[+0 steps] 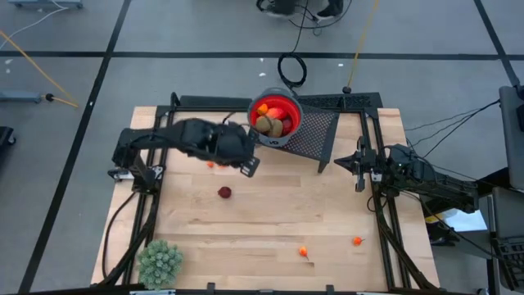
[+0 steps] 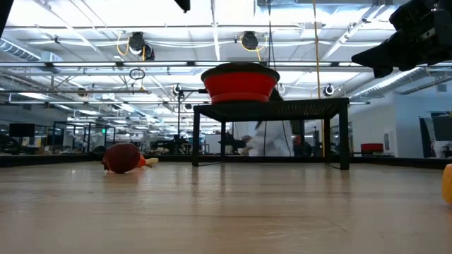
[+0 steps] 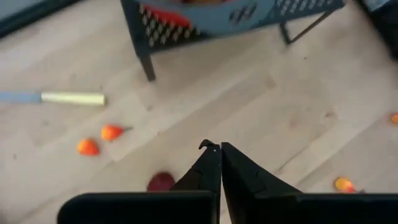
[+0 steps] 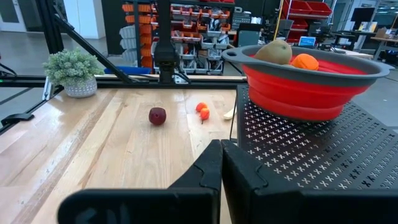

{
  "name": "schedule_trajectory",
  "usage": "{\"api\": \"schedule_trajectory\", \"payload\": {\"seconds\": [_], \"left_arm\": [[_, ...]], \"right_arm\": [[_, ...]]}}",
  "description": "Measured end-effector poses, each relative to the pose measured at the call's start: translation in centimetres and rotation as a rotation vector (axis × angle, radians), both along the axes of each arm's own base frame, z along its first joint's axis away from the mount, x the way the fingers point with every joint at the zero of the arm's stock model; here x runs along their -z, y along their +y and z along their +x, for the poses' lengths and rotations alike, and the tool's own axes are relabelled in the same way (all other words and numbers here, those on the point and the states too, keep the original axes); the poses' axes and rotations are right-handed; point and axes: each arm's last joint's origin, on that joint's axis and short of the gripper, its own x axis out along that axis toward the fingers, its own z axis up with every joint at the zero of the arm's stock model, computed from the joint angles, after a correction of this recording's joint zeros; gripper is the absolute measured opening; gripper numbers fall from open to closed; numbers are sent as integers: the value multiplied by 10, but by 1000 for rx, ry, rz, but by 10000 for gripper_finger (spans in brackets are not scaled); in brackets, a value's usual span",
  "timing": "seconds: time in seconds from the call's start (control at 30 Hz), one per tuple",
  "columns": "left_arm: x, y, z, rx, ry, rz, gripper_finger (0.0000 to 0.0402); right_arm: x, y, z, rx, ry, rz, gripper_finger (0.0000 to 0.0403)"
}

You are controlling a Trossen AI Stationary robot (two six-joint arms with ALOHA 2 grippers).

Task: Pick & Place Fruit
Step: Put the pear into the strainer bowl on the shelf

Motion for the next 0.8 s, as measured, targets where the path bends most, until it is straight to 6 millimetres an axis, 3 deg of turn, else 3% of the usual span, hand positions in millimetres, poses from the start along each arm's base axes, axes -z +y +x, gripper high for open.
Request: {"api": "schedule_trajectory", "payload": {"seconds": [0.4, 0.67, 0.8], "left_arm": [[64, -31, -1, -104, 216, -90, 3], [109, -26, -7, -130, 395, -122, 1], [122, -20, -10, -121, 394, -128, 2]], "right_arm": [[0, 0, 0, 0, 1, 0, 0], [0, 0, 0, 0, 1, -1, 0], [0, 0, 0, 0, 1, -1, 0]]}}
